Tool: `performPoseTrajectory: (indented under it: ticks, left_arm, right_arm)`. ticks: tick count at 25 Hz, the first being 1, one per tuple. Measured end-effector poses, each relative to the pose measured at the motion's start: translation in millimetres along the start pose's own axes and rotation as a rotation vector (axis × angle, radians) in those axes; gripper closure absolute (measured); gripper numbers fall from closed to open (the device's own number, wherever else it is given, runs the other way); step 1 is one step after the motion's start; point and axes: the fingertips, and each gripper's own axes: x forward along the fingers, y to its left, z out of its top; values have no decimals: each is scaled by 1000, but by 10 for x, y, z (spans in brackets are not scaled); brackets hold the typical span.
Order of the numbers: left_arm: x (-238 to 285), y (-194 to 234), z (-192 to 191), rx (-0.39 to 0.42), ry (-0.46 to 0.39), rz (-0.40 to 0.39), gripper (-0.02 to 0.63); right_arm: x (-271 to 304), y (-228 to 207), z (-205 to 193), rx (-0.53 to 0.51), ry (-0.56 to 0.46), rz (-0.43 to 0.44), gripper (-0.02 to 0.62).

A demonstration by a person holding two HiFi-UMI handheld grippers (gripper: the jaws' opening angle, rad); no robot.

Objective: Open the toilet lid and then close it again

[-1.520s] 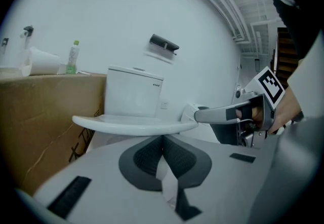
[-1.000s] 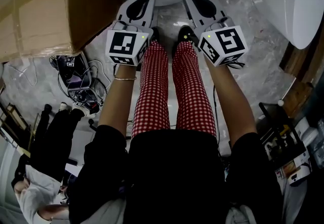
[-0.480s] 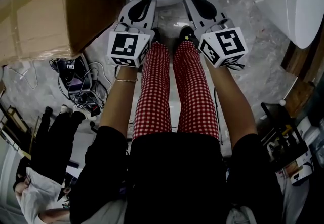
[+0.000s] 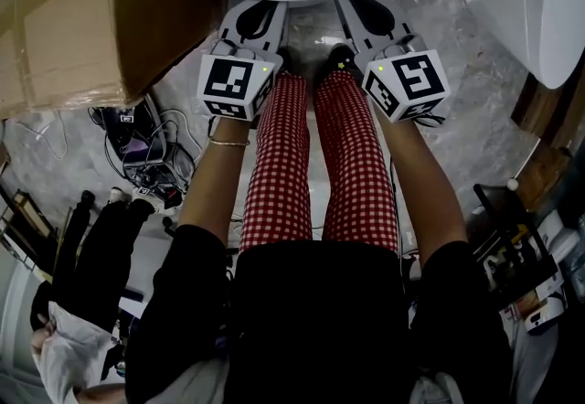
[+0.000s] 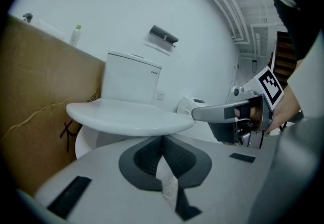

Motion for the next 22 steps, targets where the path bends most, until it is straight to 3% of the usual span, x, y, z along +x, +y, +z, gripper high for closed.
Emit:
performPoseTrajectory:
  ticks: [22]
  left_arm:
    - [56, 41, -447, -10, 36, -21, 603]
  right_arm:
    - [134, 1, -368, 7, 16, 15, 575]
